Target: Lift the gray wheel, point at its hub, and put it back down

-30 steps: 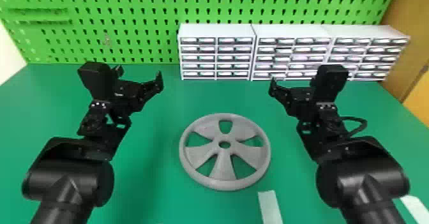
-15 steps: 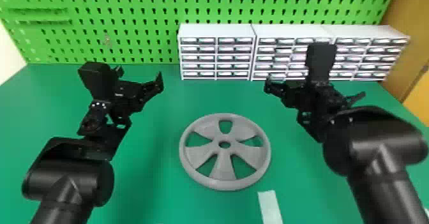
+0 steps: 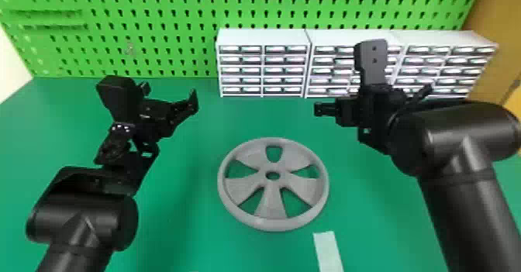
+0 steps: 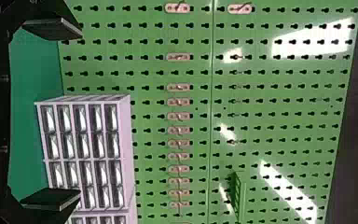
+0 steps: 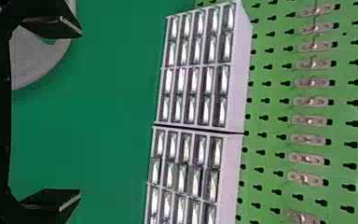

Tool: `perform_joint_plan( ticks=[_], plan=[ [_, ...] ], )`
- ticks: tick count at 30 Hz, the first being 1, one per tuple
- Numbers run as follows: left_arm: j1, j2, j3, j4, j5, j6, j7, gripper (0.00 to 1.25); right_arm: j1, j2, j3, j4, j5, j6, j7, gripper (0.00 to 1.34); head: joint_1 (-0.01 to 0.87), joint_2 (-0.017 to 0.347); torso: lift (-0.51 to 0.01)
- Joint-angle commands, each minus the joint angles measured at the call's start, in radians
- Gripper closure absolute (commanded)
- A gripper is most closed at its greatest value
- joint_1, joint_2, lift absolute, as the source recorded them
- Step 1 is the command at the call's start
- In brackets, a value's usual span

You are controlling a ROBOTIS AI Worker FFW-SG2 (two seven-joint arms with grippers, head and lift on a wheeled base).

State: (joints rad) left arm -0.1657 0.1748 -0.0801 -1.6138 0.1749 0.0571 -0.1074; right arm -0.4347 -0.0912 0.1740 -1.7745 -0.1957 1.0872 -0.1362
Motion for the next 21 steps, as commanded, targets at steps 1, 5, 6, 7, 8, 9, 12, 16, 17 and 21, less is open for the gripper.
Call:
perform_joint_plan(
  ticks=[1,5,6,7,8,9,12,16,17,21],
  plan=[
    [0.000,0.000,0.000,0.000,-0.002,0.003,-0.002,0.09,-0.033,0.007,0.012,0.027,-0.004,0.072,-0.003,0.10,0.692,0.048,-0.088],
    [0.000,0.000,0.000,0.000,-0.005,0.004,-0.003,0.09,-0.076,0.010,0.019,0.075,-0.019,0.169,-0.003,0.10,0.692,0.048,-0.088],
    [0.000,0.000,0.000,0.000,-0.005,0.004,-0.003,0.09,-0.090,0.013,0.022,0.087,-0.019,0.194,-0.003,0.10,0.692,0.048,-0.088],
    [0.000,0.000,0.000,0.000,-0.005,0.006,-0.003,0.09,-0.096,0.014,0.025,0.096,-0.019,0.206,-0.003,0.10,0.692,0.048,-0.088],
    [0.000,0.000,0.000,0.000,-0.005,0.007,-0.005,0.09,-0.101,0.014,0.027,0.102,-0.019,0.211,-0.003,0.10,0.692,0.048,-0.088],
    [-0.001,0.000,0.000,0.000,-0.005,0.009,-0.006,0.09,-0.104,0.018,0.029,0.110,-0.019,0.214,-0.003,0.10,0.692,0.048,-0.088],
    [0.000,0.000,0.000,0.000,-0.006,0.012,-0.009,0.09,-0.116,0.025,0.025,0.150,-0.025,0.221,-0.003,0.10,0.692,0.048,-0.088],
    [-0.001,0.000,0.000,0.000,-0.008,0.012,-0.009,0.09,-0.150,0.033,0.030,0.219,-0.034,0.258,-0.003,0.10,0.692,0.048,-0.088],
    [-0.001,0.000,0.000,0.000,-0.008,0.012,-0.009,0.09,-0.154,0.036,0.033,0.234,-0.033,0.263,-0.003,0.10,0.692,0.048,-0.088],
    [-0.001,0.000,-0.001,0.000,-0.008,0.012,-0.009,0.09,-0.165,0.050,0.030,0.299,-0.022,0.267,-0.003,0.10,0.692,0.048,-0.088]
  ],
)
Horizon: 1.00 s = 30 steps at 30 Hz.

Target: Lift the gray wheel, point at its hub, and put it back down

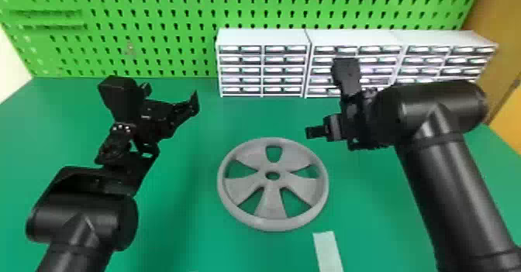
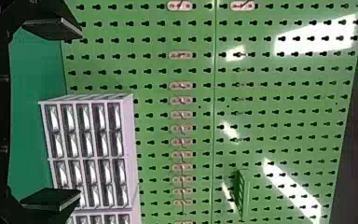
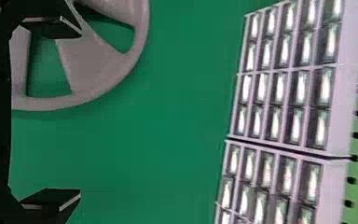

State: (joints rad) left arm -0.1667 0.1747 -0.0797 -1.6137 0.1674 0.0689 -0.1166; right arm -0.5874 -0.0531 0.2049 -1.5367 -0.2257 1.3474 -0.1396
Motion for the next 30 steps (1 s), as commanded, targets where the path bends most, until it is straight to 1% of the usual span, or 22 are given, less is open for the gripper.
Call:
perform_joint_plan(
  ticks=[1,7,13,30],
  plan=[
    [-0.001,0.000,-0.002,0.000,0.000,0.000,0.000,0.09,-0.014,0.015,-0.002,0.079,0.008,0.002,0.000,0.10,0.692,0.048,-0.088],
    [-0.001,0.000,-0.002,0.003,0.000,0.000,0.000,0.09,-0.034,0.024,0.001,0.179,0.020,-0.017,0.000,0.10,0.692,0.048,-0.088],
    [-0.002,0.000,-0.006,0.005,0.000,0.000,0.000,0.09,-0.038,0.026,0.001,0.250,0.022,-0.054,0.000,0.10,0.692,0.048,-0.088],
    [-0.005,0.000,-0.014,0.009,0.000,0.000,-0.003,0.09,-0.052,0.026,0.021,0.371,0.019,-0.136,0.000,0.13,0.692,0.048,-0.088]
  ],
)
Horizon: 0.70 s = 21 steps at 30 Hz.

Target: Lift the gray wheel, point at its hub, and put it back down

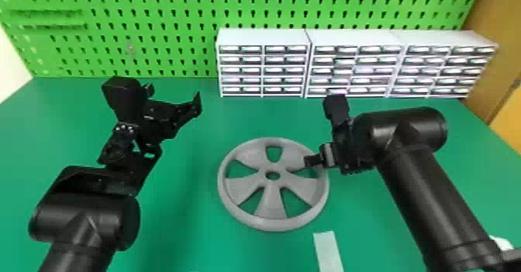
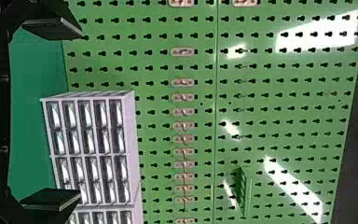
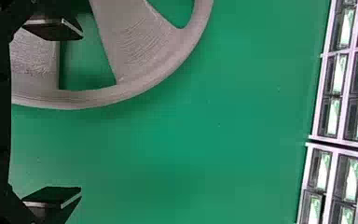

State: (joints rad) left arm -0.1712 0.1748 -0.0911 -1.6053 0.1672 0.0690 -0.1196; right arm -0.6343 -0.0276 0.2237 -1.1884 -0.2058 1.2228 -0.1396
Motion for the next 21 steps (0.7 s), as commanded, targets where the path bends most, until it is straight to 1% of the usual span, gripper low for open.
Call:
perform_joint_plan(
  ticks=[1,21],
  plan=[
    [-0.001,0.000,-0.003,0.001,0.000,0.000,0.000,0.09,-0.007,0.002,0.003,0.027,-0.001,-0.014,0.000,0.13,0.692,0.048,-0.088],
    [0.001,0.000,-0.003,0.004,0.000,0.000,0.000,0.09,-0.008,0.003,0.003,0.110,-0.003,-0.068,0.000,0.13,0.692,0.048,-0.088]
  ],
)
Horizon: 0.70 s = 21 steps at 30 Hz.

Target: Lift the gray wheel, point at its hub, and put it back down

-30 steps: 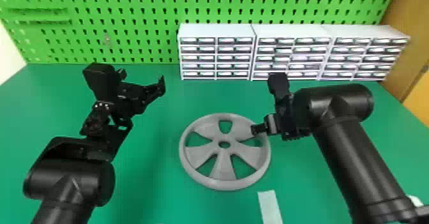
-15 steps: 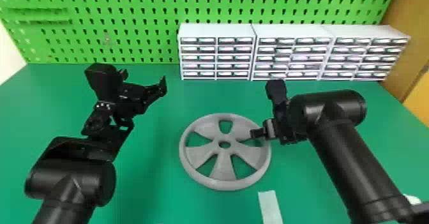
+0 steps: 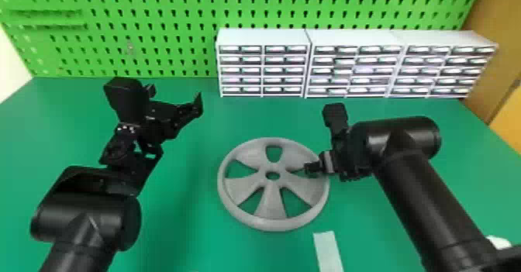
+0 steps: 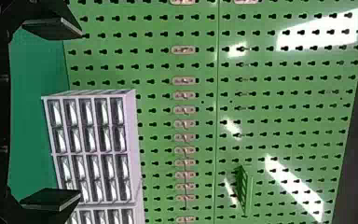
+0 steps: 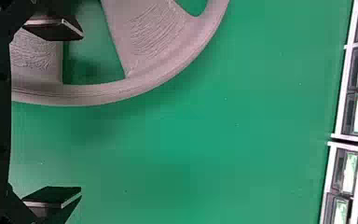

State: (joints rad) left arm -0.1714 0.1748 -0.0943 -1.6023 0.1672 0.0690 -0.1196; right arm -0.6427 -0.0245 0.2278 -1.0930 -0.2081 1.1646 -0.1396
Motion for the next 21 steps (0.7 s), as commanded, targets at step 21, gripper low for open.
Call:
perform_joint_plan(
  ticks=[21],
  plan=[
    [0.004,0.000,0.001,0.001,0.002,0.003,-0.002,0.09,0.002,-0.002,-0.008,0.045,0.000,-0.026,0.000,0.17,0.692,0.048,-0.088]
  ],
)
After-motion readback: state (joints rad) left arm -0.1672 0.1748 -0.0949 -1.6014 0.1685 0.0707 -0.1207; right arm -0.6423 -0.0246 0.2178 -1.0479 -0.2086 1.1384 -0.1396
